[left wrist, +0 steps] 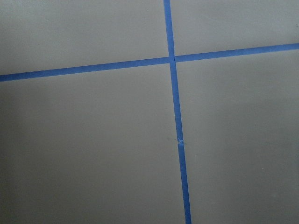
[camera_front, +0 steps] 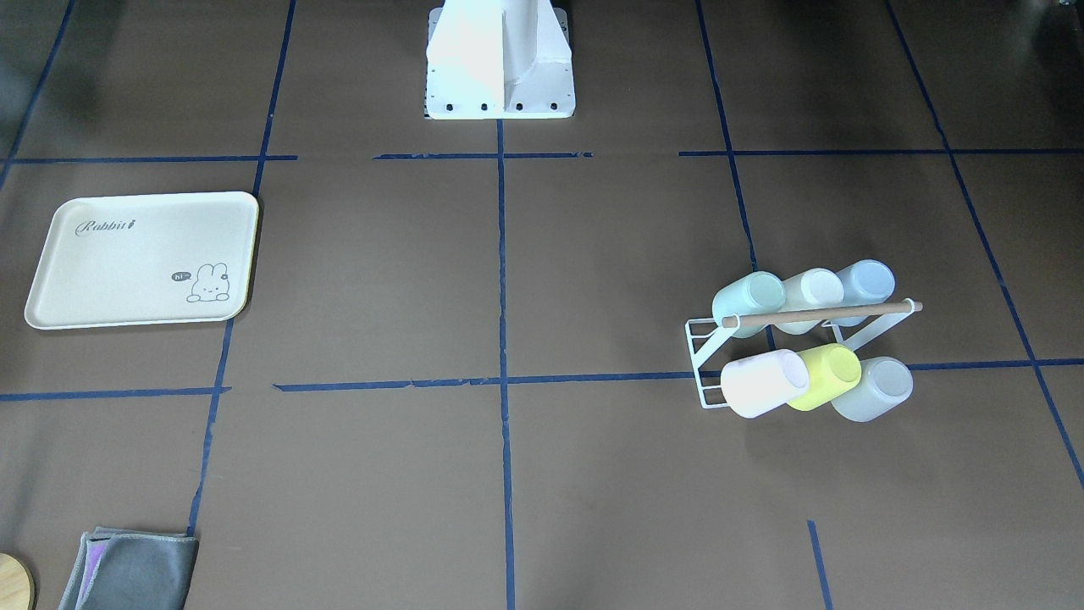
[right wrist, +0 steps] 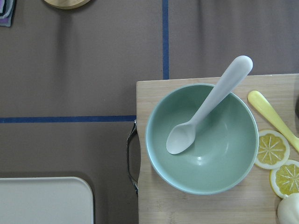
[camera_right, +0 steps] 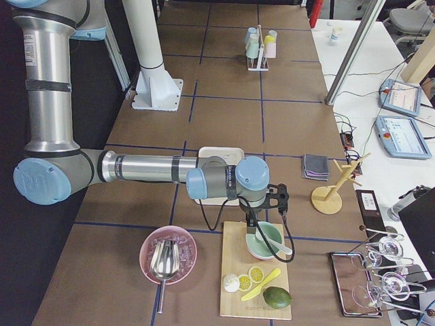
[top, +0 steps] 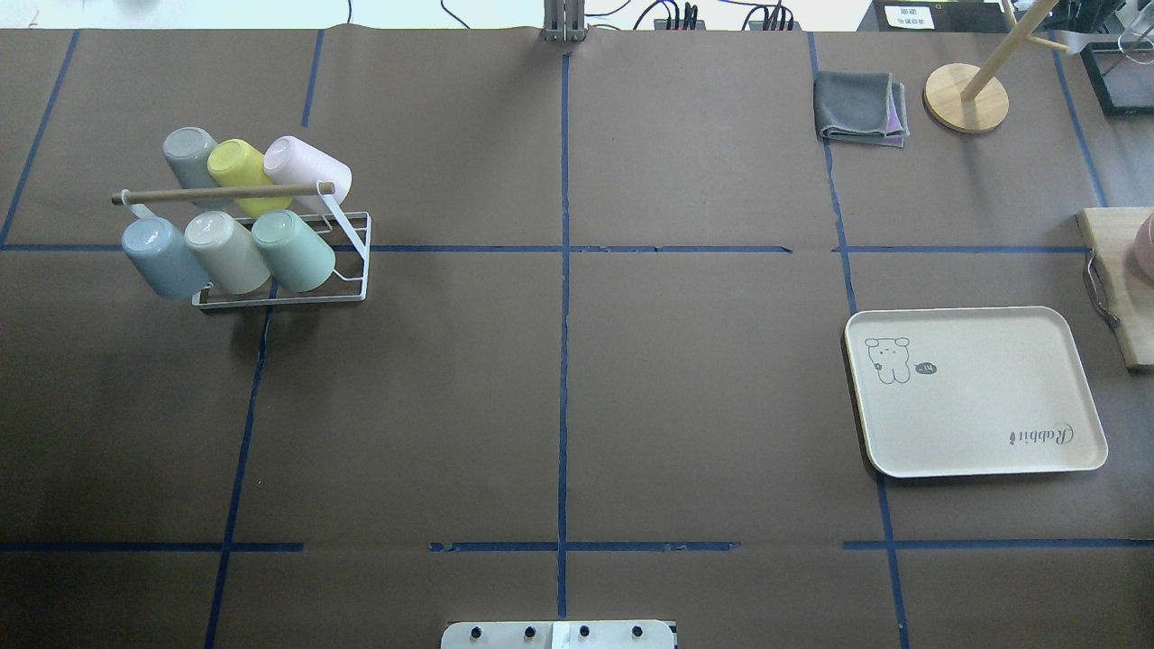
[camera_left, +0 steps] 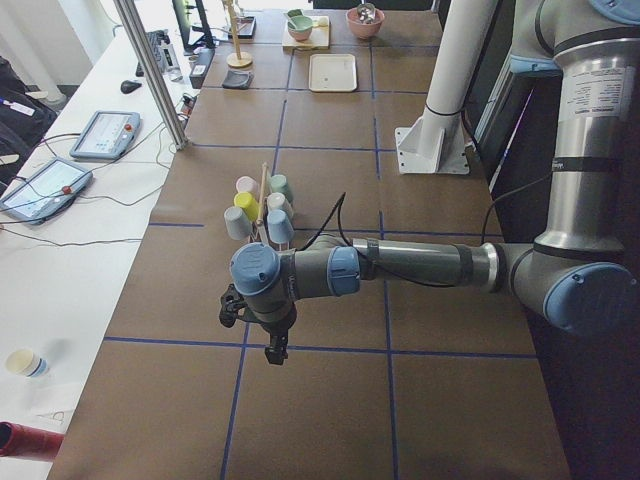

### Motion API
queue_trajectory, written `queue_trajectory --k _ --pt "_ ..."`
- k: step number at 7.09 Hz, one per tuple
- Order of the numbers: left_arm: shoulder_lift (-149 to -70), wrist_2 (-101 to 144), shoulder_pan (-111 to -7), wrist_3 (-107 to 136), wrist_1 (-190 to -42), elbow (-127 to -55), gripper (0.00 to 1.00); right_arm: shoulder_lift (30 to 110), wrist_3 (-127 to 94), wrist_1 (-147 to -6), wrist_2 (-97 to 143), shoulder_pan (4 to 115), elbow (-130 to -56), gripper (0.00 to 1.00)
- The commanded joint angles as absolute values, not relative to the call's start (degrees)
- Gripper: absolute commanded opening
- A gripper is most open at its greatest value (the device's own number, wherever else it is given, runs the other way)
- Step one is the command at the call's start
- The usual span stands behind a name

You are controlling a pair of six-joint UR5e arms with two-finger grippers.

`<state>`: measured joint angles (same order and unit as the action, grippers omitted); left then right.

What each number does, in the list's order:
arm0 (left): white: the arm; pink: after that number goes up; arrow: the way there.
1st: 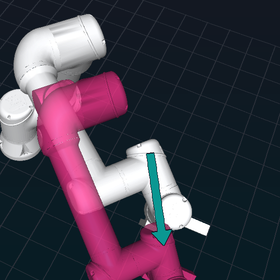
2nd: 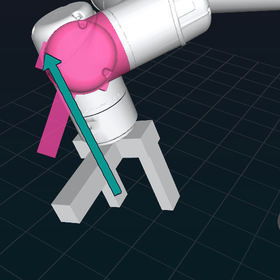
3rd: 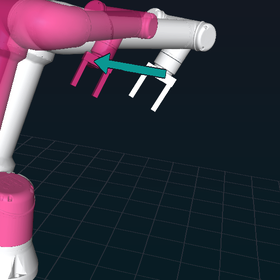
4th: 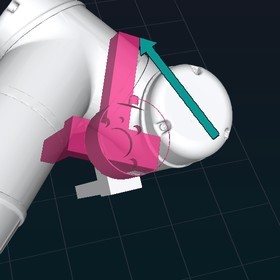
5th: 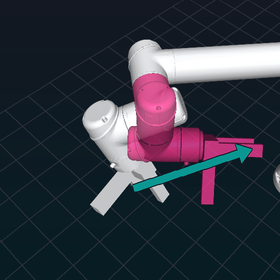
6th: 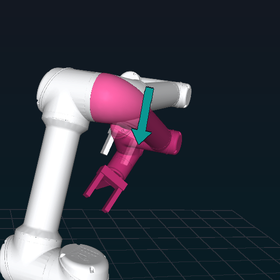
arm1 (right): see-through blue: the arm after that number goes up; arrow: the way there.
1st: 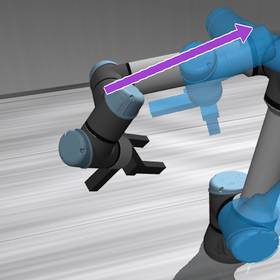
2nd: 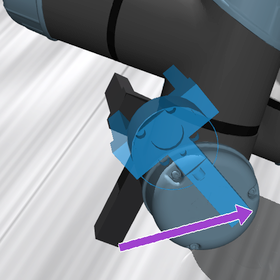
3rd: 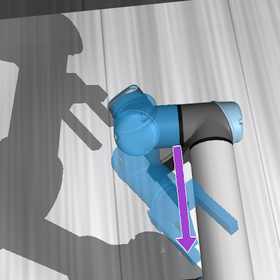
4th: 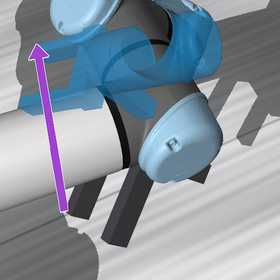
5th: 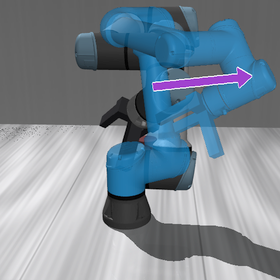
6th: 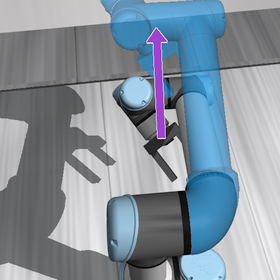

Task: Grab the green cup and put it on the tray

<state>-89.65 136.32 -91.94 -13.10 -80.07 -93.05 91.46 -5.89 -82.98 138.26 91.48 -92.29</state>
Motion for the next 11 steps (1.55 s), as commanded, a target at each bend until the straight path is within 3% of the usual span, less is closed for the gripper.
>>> queue_trajectory --k 1,6,8,11 --pt "-89.6 136.3 -92.0 -13.1 -80.1 -93.1 1.0 91.9 -5.9 -82.7 138.3 91.5 -92.4 1.0" --pt "-89.6 136.3 -92.0 -13.1 -80.2 -93.8 1.0 89.7 -6.2 -83.3 138.4 90.9 -92.2 1.0" --pt "-89.5 136.3 -92.0 -13.2 -80.2 -94.0 1.0 92.9 -7.4 -82.6 138.7 90.8 -92.2 1.0" --pt "-89.5 136.3 -92.0 -13.2 -80.2 -94.0 1.0 96.2 -20.2 -82.4 137.5 85.1 -102.3 1.0"
